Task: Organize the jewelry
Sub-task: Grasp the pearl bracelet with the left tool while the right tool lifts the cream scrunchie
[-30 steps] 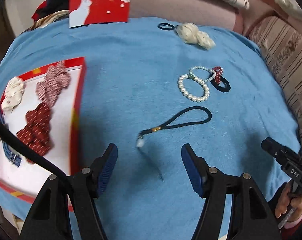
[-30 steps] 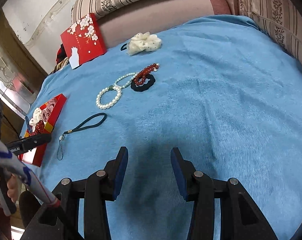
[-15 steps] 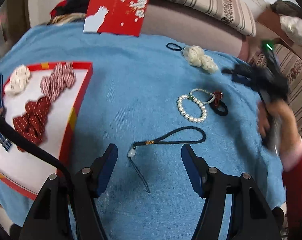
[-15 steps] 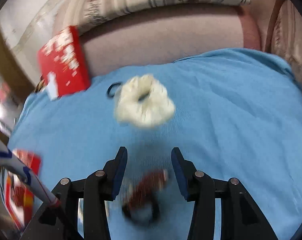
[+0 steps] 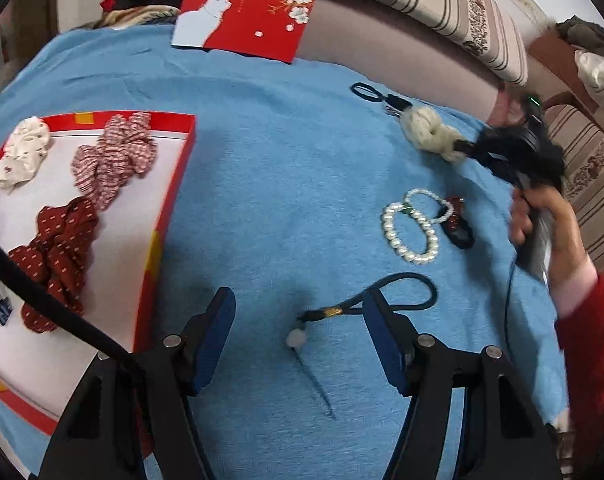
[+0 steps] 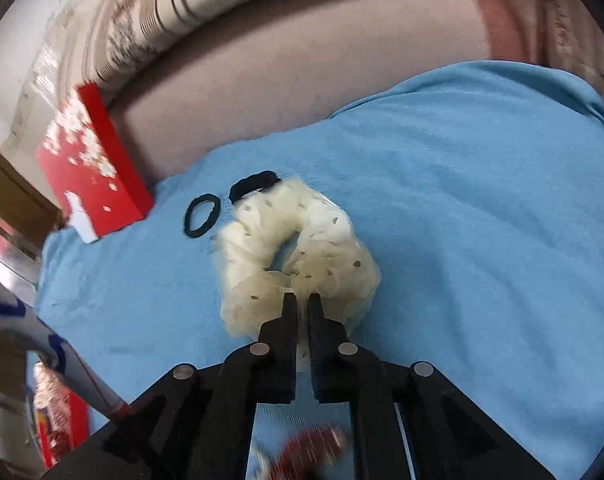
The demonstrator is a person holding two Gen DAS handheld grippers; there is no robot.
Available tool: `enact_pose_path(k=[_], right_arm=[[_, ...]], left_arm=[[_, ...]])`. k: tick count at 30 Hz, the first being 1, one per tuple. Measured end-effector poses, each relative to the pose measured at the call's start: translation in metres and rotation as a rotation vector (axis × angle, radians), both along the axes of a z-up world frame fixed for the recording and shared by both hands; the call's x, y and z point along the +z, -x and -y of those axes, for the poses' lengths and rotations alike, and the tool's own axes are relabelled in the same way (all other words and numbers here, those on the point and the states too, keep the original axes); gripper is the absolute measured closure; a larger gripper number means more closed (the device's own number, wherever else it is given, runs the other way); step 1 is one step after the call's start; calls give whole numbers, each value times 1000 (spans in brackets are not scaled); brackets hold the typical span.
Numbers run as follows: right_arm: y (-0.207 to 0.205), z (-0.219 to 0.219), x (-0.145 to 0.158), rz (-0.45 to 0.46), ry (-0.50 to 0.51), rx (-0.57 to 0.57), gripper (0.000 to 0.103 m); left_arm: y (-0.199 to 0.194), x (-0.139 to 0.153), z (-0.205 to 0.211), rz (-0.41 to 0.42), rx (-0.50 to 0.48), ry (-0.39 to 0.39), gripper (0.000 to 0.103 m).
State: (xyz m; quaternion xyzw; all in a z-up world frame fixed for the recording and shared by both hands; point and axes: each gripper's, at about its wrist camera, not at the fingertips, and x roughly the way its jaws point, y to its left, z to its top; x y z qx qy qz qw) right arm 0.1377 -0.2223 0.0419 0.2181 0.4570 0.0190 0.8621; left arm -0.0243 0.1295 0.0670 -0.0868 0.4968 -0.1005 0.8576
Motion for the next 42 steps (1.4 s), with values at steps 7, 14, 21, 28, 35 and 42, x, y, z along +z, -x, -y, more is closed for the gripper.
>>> enact_pose_path(k=[7, 14, 21, 28, 35, 42], right_arm=[[119, 40, 20, 38, -31, -52, 97], [196, 36, -4, 34, -81, -116, 94], [201, 28, 9, 166, 67, -119, 61], [195, 47, 5, 146, 51, -171, 61], [194, 52, 1, 138, 59, -197, 56], [197, 58, 4, 173, 56, -238, 38]], left_arm=[[-28, 15, 32, 34, -92, -60, 36], [-83, -23, 69, -104, -164, -11, 36], [-106, -41, 98, -137, -186, -27, 36], [-100, -51, 142, -72, -258, -252, 36], [-90, -41, 151, -24, -265, -289, 94], [-66, -3, 142, 31, -270, -190, 94]])
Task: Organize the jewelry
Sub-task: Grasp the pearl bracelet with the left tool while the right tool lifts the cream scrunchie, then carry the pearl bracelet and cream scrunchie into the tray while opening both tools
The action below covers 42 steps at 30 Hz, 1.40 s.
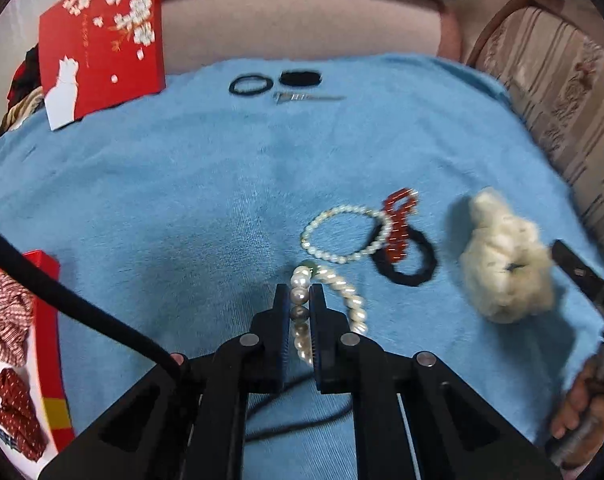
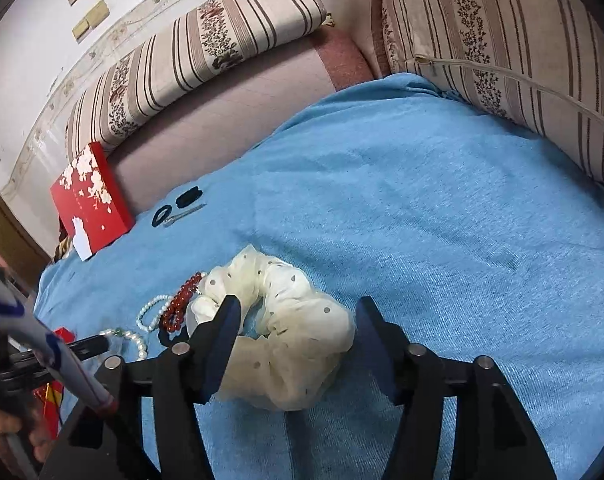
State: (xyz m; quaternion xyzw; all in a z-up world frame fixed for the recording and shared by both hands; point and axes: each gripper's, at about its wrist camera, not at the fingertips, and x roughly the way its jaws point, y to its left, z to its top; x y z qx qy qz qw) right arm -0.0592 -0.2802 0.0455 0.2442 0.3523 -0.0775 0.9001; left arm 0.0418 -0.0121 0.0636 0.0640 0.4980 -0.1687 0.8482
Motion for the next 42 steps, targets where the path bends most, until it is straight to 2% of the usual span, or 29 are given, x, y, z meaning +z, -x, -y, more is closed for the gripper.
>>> enact_pose_path(k=[8, 9, 10, 11, 13, 17, 20, 24, 34, 38, 42], right_arm=[[-22, -13, -24, -61, -28, 74, 40], [-22, -15, -24, -60, -25, 83, 54], [-23, -17, -25, -62, -31, 99, 76], [-23, -18, -27, -68, -41, 110, 83], [-20, -21, -26, -62, -55, 122, 90], [-12, -31, -19, -50, 10, 129, 93], [-2, -35, -14, -55, -5, 124, 94], [15, -48, 11, -30, 39, 146, 94], [28, -117, 87, 83, 110, 309, 94], [24, -159, 101, 102, 113, 408, 94], [19, -212, 103, 96, 74, 537, 94]], left_arm=[[45, 50, -35, 51, 18, 94, 94], [51, 56, -41, 57, 23, 100, 94], [57, 62, -48, 65, 29, 103, 94], [64, 68, -56, 72, 36, 104, 94], [74, 77, -72, 76, 54, 107, 94], [95, 96, -108, 106, 106, 91, 94], [106, 108, -136, 122, 151, 78, 94], [117, 114, -175, 130, 207, 49, 94], [135, 104, -266, 103, 364, 61, 94], [138, 92, -300, 91, 432, 47, 94], [138, 72, -333, 49, 497, 62, 94]])
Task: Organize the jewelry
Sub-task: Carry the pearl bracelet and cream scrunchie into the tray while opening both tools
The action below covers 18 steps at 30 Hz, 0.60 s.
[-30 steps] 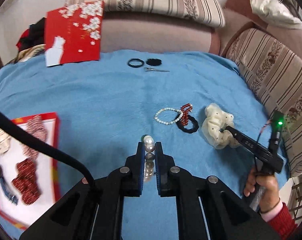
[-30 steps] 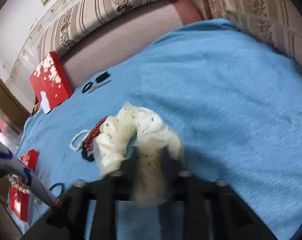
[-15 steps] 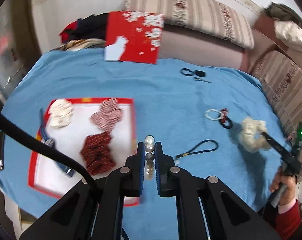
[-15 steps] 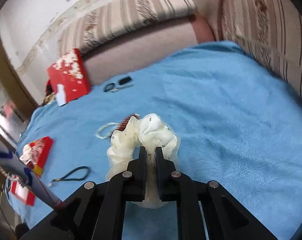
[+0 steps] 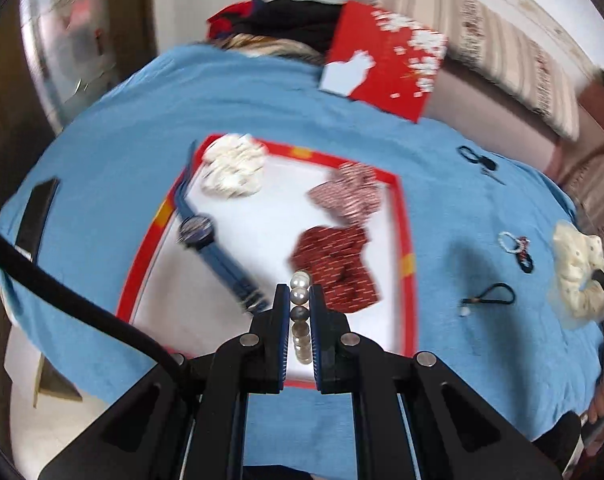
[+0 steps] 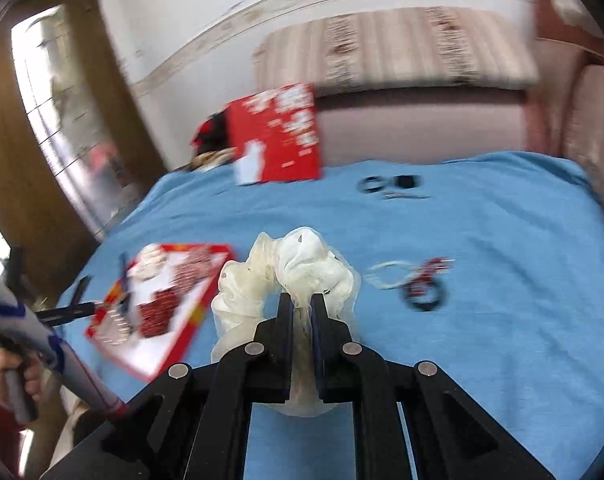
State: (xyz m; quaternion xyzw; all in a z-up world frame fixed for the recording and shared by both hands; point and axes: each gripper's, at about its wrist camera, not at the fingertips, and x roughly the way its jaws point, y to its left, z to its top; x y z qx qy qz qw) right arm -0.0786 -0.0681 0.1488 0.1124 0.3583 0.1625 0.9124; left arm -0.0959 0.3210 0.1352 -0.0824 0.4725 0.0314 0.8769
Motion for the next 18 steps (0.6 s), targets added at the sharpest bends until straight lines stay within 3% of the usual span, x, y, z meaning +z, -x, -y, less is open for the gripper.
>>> enact_pose_path(k=[10, 18], right_arm=[[-15, -140, -8, -73, 15, 296, 94], [-60, -213, -7, -93, 8, 345, 94]], left_arm=[[-12, -51, -64, -89, 125, -26, 94], [-36, -70, -75, -97, 138, -67, 94]])
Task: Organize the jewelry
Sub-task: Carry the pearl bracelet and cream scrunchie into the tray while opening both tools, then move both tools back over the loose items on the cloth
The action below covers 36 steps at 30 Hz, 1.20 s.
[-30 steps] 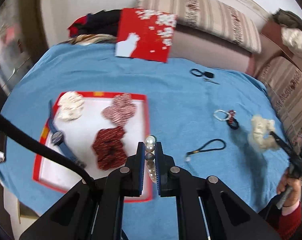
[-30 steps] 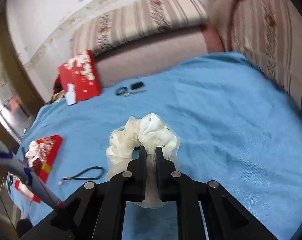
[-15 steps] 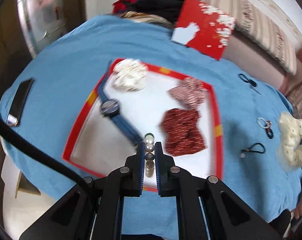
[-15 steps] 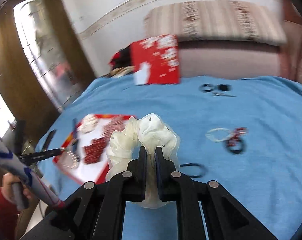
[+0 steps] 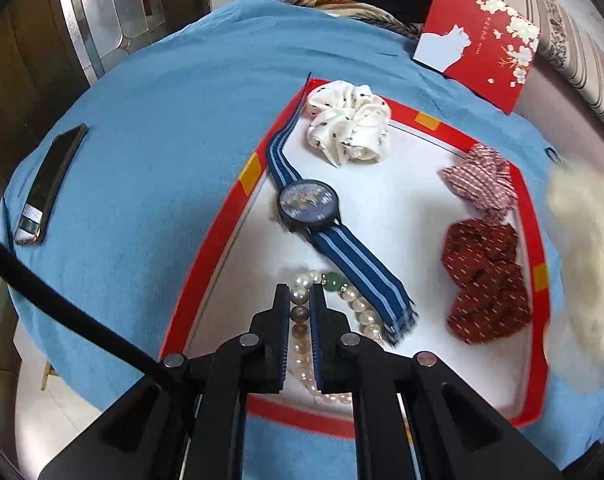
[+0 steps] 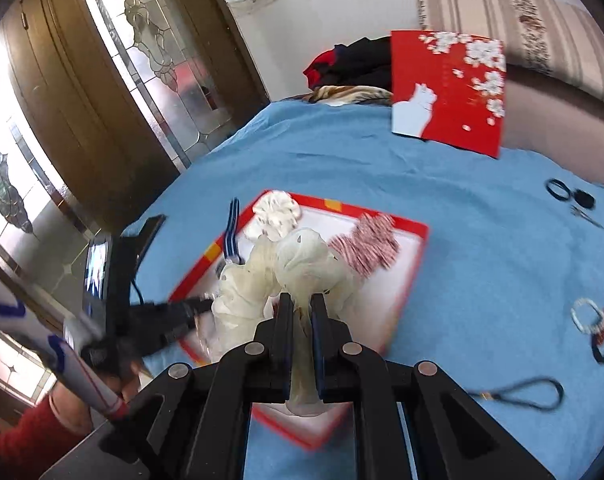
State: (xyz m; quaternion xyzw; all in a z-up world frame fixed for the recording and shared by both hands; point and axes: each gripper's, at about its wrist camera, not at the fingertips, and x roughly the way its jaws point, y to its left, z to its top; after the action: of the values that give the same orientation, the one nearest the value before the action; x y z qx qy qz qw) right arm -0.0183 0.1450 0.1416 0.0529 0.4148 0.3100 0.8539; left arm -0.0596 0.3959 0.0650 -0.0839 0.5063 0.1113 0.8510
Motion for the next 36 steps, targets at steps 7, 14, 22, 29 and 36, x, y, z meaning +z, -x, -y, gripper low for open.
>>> enact_pose_path(k=[7, 14, 22, 29, 36], right_arm=[[-57, -67, -35, -57, 41, -16, 94], [-93, -86, -77, -180, 47, -26, 80], [-51, -64, -58, -96, 116, 27, 60], [9, -38, -53, -98, 133, 84, 60], [46, 62, -26, -91, 69, -57, 60]], left_arm=[[-1, 9, -14, 58, 26, 33, 91], [17, 37, -8, 142, -13, 53, 63], [42, 67, -4, 213, 2, 62, 57], [70, 93, 14, 265, 3, 45, 45], [80, 106, 59, 263, -55, 24, 45]])
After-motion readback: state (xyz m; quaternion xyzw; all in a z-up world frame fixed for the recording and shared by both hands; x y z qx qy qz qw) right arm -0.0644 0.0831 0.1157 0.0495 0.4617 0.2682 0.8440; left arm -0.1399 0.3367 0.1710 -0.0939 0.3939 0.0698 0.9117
